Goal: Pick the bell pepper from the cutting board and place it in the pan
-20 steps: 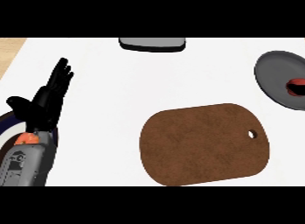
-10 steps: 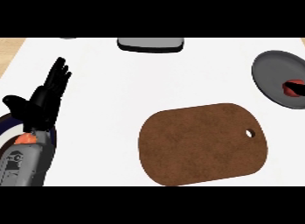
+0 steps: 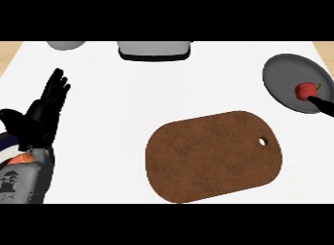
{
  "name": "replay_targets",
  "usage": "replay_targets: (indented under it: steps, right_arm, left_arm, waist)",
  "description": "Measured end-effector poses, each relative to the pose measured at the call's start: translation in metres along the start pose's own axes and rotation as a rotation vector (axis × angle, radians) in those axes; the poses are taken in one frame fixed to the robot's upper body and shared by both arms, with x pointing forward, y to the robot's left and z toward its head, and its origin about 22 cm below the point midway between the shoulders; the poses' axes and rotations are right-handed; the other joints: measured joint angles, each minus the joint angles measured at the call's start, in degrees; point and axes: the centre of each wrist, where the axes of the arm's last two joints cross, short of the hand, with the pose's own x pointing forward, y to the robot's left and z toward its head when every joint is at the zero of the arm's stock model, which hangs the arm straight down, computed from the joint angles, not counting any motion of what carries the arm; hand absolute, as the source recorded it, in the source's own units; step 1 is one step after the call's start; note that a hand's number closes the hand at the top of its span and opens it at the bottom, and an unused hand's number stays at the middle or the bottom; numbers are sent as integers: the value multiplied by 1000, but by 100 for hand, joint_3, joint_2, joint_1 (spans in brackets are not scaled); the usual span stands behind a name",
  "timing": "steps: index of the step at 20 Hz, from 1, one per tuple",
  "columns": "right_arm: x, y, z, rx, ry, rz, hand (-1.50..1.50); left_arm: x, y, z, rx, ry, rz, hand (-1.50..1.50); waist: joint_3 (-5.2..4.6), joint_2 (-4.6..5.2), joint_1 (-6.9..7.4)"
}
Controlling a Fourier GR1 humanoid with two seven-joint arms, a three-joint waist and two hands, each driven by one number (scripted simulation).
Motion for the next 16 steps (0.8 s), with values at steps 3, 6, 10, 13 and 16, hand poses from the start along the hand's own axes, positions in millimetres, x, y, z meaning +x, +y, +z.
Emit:
replay_targets:
  steps: [3, 6, 10, 13, 16]
  right_arm:
    - [-9, -2, 12, 39, -31, -39, -150]
    - [-11, -7, 21, 66, -57, -57, -150]
    - [-18, -17, 44, 88, -66, -67, -150]
    - [-14, -27, 62, 106, -63, -67, -150]
    - [1, -31, 84, 111, -61, -57, -150]
  left_arm:
    - [0, 4, 4, 11, 11, -3, 0]
    - [-5, 10, 9, 27, 20, -2, 0]
    - [-10, 19, 10, 48, 25, -11, 0]
    - [-6, 19, 11, 43, 22, -11, 0]
    - [-7, 15, 7, 40, 20, -5, 0]
  waist:
    - [-13, -51, -105]
    - [-25, -85, -186]
    - [-35, -109, -274]
    - [-34, -110, -276]
    - [-31, -84, -245]
